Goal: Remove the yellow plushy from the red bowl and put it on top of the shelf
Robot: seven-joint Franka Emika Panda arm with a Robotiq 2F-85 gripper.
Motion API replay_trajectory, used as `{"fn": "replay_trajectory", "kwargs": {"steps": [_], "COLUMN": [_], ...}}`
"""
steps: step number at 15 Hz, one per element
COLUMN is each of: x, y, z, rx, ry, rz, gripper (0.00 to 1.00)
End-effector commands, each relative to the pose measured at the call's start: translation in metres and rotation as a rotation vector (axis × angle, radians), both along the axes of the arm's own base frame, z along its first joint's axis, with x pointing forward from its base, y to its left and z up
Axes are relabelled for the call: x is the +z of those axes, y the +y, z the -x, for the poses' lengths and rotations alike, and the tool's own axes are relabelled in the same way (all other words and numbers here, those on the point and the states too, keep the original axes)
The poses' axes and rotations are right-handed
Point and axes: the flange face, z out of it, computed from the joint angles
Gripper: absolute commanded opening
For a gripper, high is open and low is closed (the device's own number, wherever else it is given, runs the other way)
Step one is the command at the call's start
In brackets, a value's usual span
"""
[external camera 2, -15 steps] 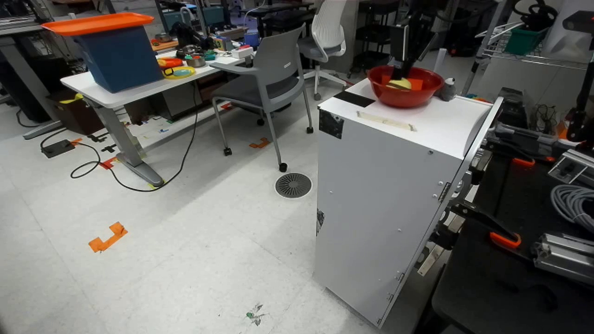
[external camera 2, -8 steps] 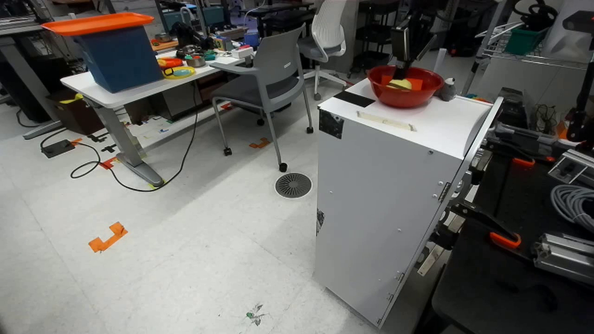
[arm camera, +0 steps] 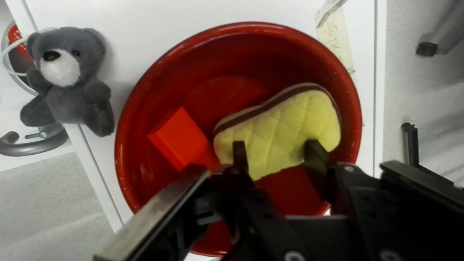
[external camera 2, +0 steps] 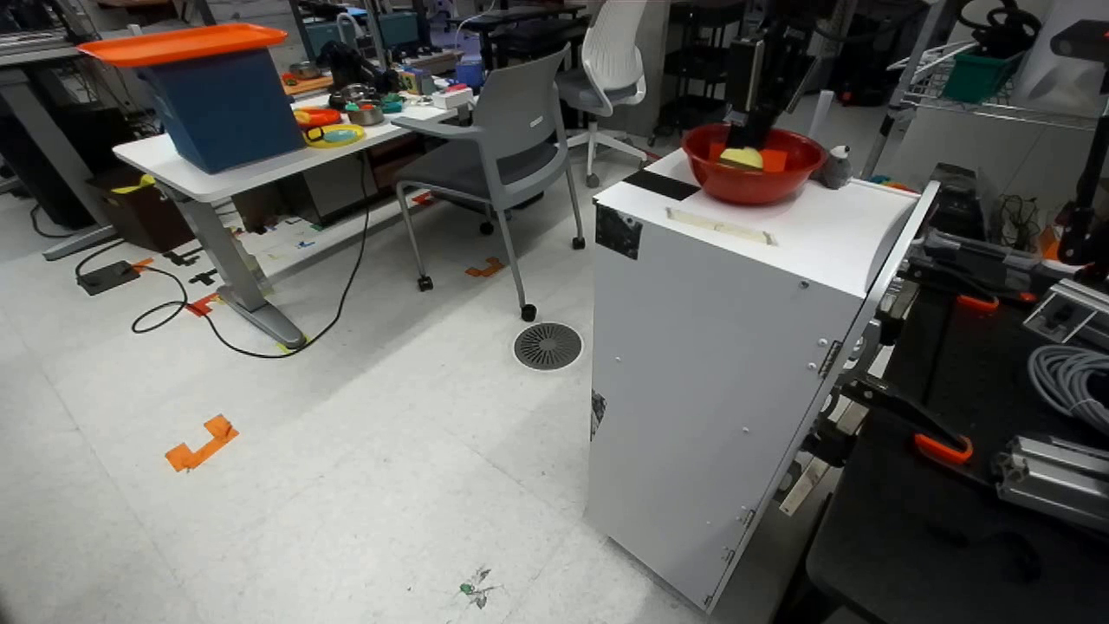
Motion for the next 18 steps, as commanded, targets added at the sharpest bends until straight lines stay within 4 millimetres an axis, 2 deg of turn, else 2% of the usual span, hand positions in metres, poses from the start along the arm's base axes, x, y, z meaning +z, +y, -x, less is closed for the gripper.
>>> {"fn": "replay_trajectory", "kwargs": {"steps": [1,4,5,18], "x": [0.0016,0.001,0.0011,-0.0027], "y": [-0.0024,-0.0025,-0.0025,0.0044], "z": [-0.0019,-0.0025,-0.0026,-0.0062], "rx": [0.001,0.001,0.001,-0.093], "ry": [-0.005,-0.004,-0.004,0.017], "rz": [-0.021,-0.022,-0.022,-0.077], "gripper": [0.76,0.99,1.0,1.0]}}
